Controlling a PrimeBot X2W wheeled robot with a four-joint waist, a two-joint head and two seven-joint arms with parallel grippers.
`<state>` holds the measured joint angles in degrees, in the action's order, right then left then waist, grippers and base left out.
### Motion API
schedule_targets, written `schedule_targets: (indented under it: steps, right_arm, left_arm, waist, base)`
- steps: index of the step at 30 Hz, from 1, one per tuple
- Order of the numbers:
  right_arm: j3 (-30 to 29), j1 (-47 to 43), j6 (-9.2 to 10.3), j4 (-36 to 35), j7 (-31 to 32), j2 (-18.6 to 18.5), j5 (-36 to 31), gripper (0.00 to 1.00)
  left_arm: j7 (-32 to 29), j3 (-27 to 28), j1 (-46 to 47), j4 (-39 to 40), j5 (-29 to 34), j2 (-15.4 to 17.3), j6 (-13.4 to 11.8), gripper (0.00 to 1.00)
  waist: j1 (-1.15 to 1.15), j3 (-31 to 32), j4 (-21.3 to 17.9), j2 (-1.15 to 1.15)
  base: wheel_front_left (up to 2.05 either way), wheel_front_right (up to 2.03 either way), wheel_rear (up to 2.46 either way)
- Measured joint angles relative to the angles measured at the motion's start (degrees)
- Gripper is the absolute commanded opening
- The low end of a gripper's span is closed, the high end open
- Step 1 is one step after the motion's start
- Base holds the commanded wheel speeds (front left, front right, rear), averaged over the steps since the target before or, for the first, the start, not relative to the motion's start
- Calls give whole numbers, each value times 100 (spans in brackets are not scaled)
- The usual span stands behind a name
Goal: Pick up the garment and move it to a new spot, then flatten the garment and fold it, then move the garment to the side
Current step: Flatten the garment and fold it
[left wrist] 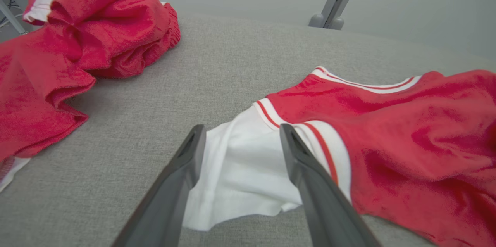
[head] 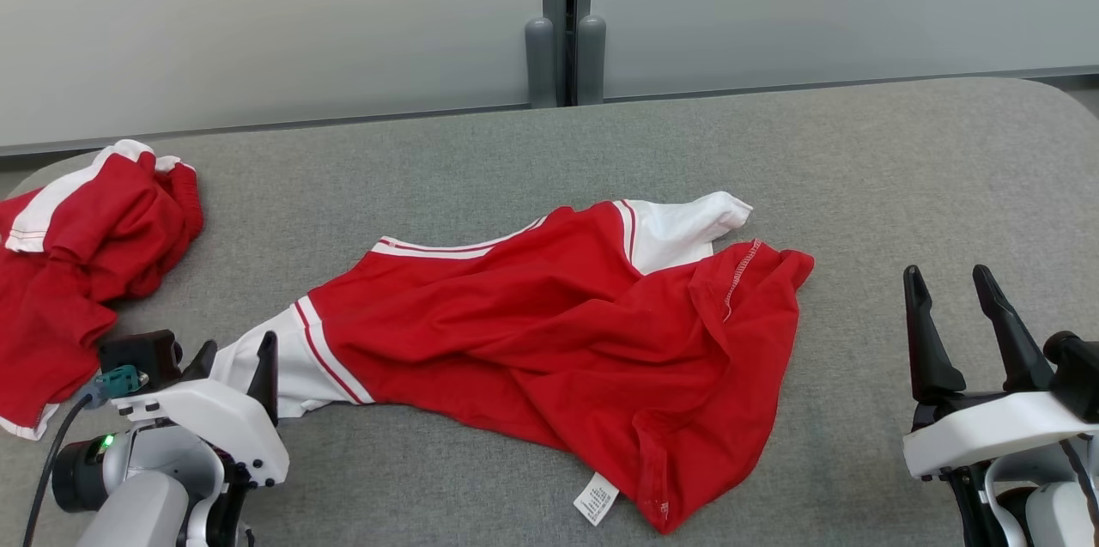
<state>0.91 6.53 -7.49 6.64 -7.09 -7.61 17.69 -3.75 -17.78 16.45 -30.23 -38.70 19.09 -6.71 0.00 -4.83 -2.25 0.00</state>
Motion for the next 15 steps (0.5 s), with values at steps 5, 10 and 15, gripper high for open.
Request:
schedule_targets:
  steps: [5,10,15]
  right_arm:
    - [23,-6,0,24,-13,10,3,100]
    - [49,-83,0,58,-58,88,11,100]
    - [81,-185,0,127,-59,123,26,100]
  left_arm:
    - [499,-54,-203,673,180,-12,-27,100]
    - [1191,-170,-546,1599,537,-66,-197,100]
    - [1586,-266,-821,1992,784,-147,-346,100]
  waist:
    - [0,83,-9,0]
    - [0,137,-51,0]
    - [0,132,-19,0]
  base:
    - [0,0,0]
    - [0,0,0]
    - [0,0,0]
